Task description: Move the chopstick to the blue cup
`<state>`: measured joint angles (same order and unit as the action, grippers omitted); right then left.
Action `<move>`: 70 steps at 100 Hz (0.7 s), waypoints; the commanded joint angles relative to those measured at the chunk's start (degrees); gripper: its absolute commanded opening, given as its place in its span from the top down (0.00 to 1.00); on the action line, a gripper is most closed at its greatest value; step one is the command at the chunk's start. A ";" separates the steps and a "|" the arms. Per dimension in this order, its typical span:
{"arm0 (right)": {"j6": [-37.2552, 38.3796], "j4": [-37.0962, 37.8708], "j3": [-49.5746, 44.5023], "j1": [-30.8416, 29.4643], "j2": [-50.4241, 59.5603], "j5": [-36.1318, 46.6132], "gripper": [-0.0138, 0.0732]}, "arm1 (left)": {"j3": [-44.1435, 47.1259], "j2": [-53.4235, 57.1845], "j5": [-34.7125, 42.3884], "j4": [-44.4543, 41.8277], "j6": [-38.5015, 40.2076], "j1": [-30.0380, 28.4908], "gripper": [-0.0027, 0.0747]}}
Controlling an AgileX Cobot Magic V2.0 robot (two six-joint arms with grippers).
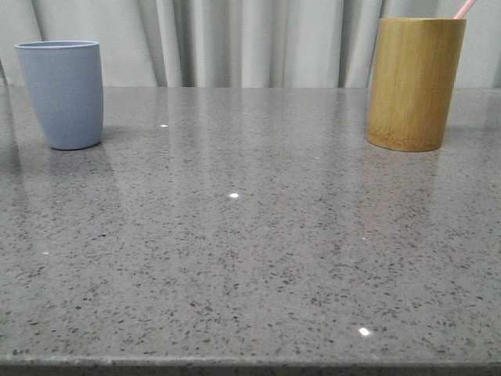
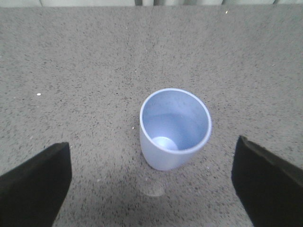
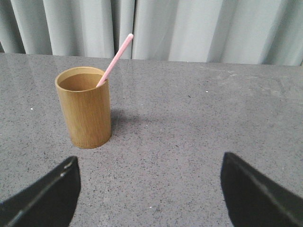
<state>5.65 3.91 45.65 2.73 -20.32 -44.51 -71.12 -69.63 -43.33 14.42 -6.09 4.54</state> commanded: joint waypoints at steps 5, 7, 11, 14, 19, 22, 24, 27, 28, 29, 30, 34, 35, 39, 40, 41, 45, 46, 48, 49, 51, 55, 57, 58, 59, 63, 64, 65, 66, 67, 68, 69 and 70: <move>-0.30 0.42 1.78 -0.25 -1.13 4.66 0.15 | -5.51 -4.90 3.64 1.53 -0.59 0.56 0.11; -0.30 0.42 1.78 -0.25 -1.13 4.66 0.15 | -6.03 -5.79 3.64 1.53 -0.59 0.56 0.11; -0.30 0.42 1.78 -0.25 -1.13 4.66 0.15 | -6.87 -7.54 3.64 1.53 -0.59 0.56 0.11; -0.30 0.42 1.78 -0.25 -1.13 4.66 0.15 | -7.64 -8.64 3.64 1.53 -0.68 0.56 0.11; -0.30 0.42 1.78 -0.25 -1.13 4.66 0.15 | -8.56 -10.45 3.64 1.53 -0.68 0.56 0.11; -0.30 0.42 1.78 -0.25 -1.13 4.66 0.15 | -8.93 -11.69 3.64 1.53 -0.72 0.56 0.11; -0.30 0.42 1.78 -0.25 -1.13 4.72 0.15 | -9.29 -12.40 3.75 1.53 -0.72 0.56 0.11; -0.30 0.42 1.78 -0.25 -1.13 4.78 0.15 | -9.60 -13.33 3.85 1.53 -0.72 0.56 0.11; -0.30 0.42 1.78 -0.25 -1.13 4.78 0.15 | -9.73 -13.55 3.86 1.53 -0.72 0.56 0.11; -0.30 0.42 1.78 -0.25 -1.13 4.84 0.15 | -9.76 -13.95 3.86 1.53 -0.72 0.56 0.11; -0.30 0.42 1.78 -0.25 -1.13 4.84 0.15 | -9.76 -14.17 3.86 1.53 -0.72 0.56 0.11; -0.30 0.42 1.78 -0.25 -1.13 4.96 0.15 | -9.90 -15.26 4.08 1.53 -0.72 0.56 0.11; -0.30 0.42 1.78 -0.25 -1.13 5.06 0.15 | -9.90 -15.44 4.08 1.53 -0.72 0.56 0.11; -0.30 0.42 1.78 -0.25 -1.13 5.16 0.15 | -9.90 -16.40 4.13 1.53 -0.72 0.56 0.11; -0.30 0.42 1.78 -0.25 -1.13 5.21 0.15 | -9.90 -16.55 4.13 1.53 -0.72 0.56 0.11; -0.30 0.42 1.78 -0.25 -1.13 5.21 0.15 | -9.90 -16.83 4.13 1.53 -0.72 0.56 0.11; -0.30 0.42 1.78 -0.25 -1.13 5.33 0.15 | -9.90 -17.72 4.13 1.53 -0.72 0.56 0.11; -0.30 0.42 1.78 -0.25 -1.13 5.33 0.15 | -9.90 -17.86 4.13 1.53 -0.72 0.56 0.11; -0.30 0.42 1.78 -0.25 -1.13 5.39 0.15 | -9.90 -18.29 4.13 1.53 -0.72 0.56 0.11; -0.30 0.42 1.78 -0.25 -1.13 5.49 0.15 | -9.90 -18.40 4.13 1.53 -0.72 0.56 0.11; -0.30 0.42 1.78 -0.25 -1.13 5.52 0.15 | -9.90 -18.78 4.13 1.53 -0.72 0.56 0.11; -0.30 0.42 1.78 -0.25 -1.13 5.64 0.15 | -9.90 -19.35 4.13 1.53 -0.72 0.56 0.11; -0.30 0.42 1.78 -0.25 -1.13 5.64 0.15 | -9.90 -19.68 4.13 1.53 -0.72 0.56 0.11; -0.30 0.42 1.78 -0.25 -1.13 5.64 0.15 | -9.90 -19.72 4.13 1.53 -0.72 0.56 0.11; -0.30 0.42 1.78 -0.25 -1.13 5.64 0.15 | -9.90 -19.88 4.13 1.53 -0.72 0.56 0.11; -0.30 0.42 1.78 -0.25 -1.13 5.71 0.15 | -9.90 -20.31 4.13 1.53 -0.72 0.56 0.11; -0.30 0.42 1.78 -0.25 -1.13 5.71 0.15 | -9.90 -20.33 4.13 1.53 -0.72 0.56 0.11; -0.30 0.42 1.78 -0.25 -1.13 5.71 0.15 | -9.90 -20.33 4.13 1.53 -0.72 0.56 0.11; -0.30 0.42 1.78 -0.25 -1.13 5.71 0.15 | -9.90 -20.47 4.13 1.53 -0.72 0.56 0.11; -0.30 0.42 1.78 -0.25 -1.13 5.71 0.15 | -9.90 -20.59 4.13 1.53 -0.72 0.56 0.11; -0.30 0.42 1.78 -0.25 -1.13 5.71 0.15 | -9.90 -20.60 4.13 1.53 -0.72 0.56 0.11; -0.30 0.42 1.78 -0.25 -1.13 5.77 0.15 | -9.90 -20.60 4.13 1.53 -0.72 0.56 0.11; -0.30 0.42 1.78 -0.25 -1.13 5.77 0.15 | -9.90 -20.60 4.13 1.53 -0.72 0.56 0.12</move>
<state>5.65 3.91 45.65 2.73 -20.32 -44.02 -79.05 -92.05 -42.48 14.69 -6.91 4.54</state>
